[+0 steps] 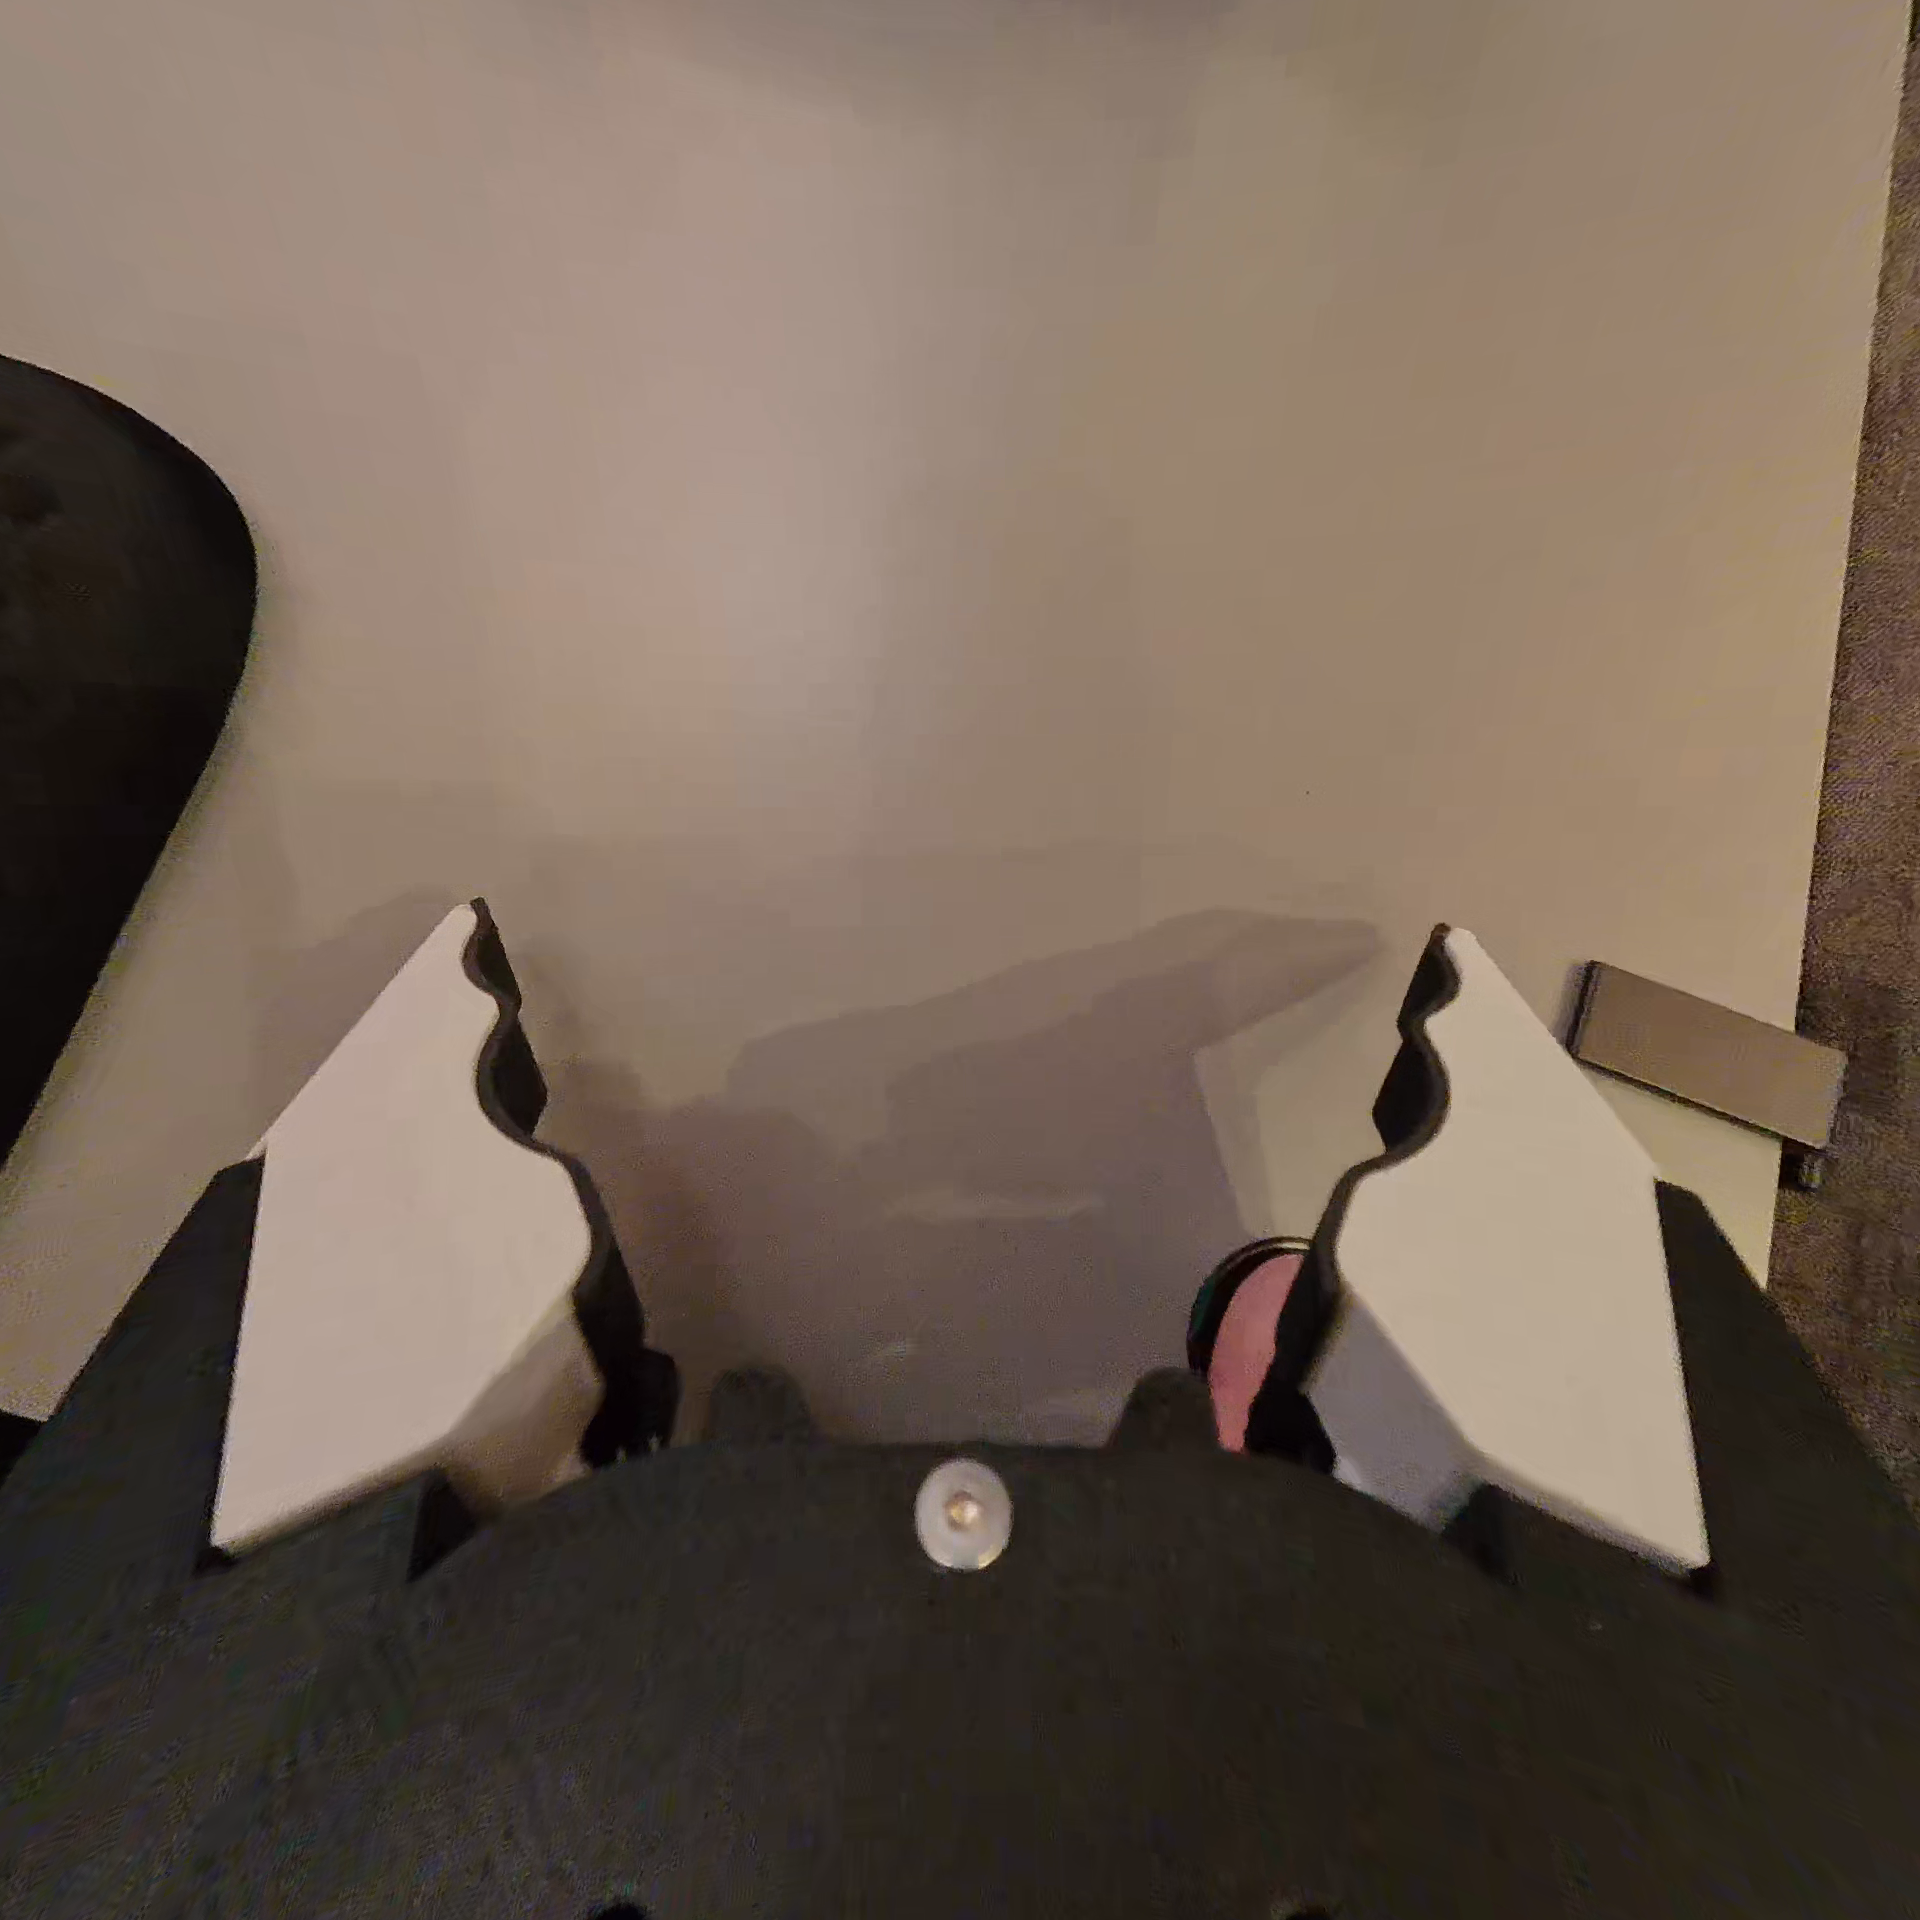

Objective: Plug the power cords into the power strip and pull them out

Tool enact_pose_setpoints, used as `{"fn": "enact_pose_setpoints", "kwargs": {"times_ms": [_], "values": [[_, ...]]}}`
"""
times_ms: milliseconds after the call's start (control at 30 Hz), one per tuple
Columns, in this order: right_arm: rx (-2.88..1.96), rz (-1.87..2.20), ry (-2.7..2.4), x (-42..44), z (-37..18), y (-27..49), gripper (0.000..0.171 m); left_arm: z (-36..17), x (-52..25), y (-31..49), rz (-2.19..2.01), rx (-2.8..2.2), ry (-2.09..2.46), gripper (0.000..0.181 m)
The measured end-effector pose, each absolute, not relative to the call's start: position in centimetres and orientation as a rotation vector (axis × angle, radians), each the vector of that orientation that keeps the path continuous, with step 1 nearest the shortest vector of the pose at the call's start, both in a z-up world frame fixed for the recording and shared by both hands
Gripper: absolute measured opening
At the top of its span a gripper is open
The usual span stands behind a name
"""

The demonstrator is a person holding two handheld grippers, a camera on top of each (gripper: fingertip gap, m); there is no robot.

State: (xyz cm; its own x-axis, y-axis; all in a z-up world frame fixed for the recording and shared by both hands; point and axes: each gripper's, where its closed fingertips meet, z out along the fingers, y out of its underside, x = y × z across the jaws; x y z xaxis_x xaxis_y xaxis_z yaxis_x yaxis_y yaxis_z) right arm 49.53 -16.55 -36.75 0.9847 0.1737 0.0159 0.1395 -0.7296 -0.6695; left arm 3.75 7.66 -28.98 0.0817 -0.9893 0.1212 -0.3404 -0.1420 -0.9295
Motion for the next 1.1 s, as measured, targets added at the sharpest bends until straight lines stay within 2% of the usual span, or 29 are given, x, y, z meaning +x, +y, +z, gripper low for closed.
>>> {"fn": "enact_pose_setpoints", "kwargs": {"times_ms": [1000, 1100], "values": [[-2.459, -0.012, -0.027, 51.5, -38.5, -16.1, 0.159, -30.0, 3.2, 8.3, -1.127, -1.601, 1.263, 0.05], [-2.425, -0.022, 0.004, 51.5, -38.5, -16.4, 0.149, -30.4, 2.9, 8.7, -1.091, -1.597, 1.27, 0.053]]}}
